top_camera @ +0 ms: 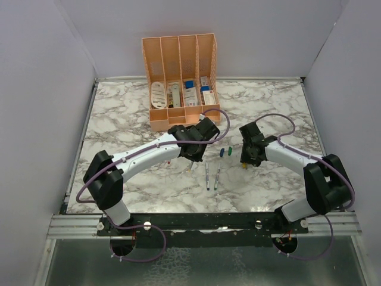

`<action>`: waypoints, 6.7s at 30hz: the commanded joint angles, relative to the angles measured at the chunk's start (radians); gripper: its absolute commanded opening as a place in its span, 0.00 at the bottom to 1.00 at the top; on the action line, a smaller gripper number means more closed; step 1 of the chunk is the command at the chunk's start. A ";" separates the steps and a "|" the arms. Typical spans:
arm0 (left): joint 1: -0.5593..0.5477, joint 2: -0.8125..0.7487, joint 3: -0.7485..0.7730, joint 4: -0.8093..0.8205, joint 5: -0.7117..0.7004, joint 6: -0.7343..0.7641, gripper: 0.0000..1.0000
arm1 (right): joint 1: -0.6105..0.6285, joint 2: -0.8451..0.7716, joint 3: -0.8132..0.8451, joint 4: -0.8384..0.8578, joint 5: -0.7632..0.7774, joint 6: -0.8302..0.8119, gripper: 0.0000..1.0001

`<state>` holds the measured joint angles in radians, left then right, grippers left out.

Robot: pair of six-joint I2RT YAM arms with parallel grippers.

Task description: Insert the pens into the pen caps

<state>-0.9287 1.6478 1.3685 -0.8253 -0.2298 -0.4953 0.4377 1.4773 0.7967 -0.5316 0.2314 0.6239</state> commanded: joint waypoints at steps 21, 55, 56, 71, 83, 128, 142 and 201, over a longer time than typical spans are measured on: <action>0.027 -0.046 0.008 0.072 -0.028 0.020 0.00 | 0.006 0.090 0.005 0.019 -0.063 0.005 0.01; 0.036 -0.217 -0.466 1.113 0.480 -0.095 0.00 | 0.006 -0.484 -0.073 0.695 -0.352 -0.159 0.01; 0.036 -0.208 -0.462 1.119 0.486 -0.099 0.00 | 0.006 -0.488 -0.074 0.698 -0.369 -0.163 0.01; 0.036 -0.162 -0.417 1.094 0.495 -0.086 0.00 | 0.006 -0.500 -0.116 0.721 -0.493 -0.170 0.01; 0.038 -0.149 -0.402 1.097 0.492 -0.095 0.00 | 0.006 -0.519 -0.165 0.760 -0.505 -0.158 0.01; 0.039 -0.157 -0.429 1.111 0.486 -0.116 0.00 | 0.006 -0.549 -0.192 0.788 -0.455 -0.171 0.01; 0.039 -0.131 -0.409 1.113 0.508 -0.118 0.00 | 0.005 -0.537 -0.188 0.814 -0.452 -0.179 0.01; 0.160 -0.226 -0.379 1.284 0.359 -0.145 0.00 | 0.007 -0.469 -0.250 0.663 -0.641 -0.225 0.01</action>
<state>-0.8333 1.4925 0.9565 0.2665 0.2539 -0.6331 0.4385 0.9703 0.5625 0.3153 -0.2939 0.4458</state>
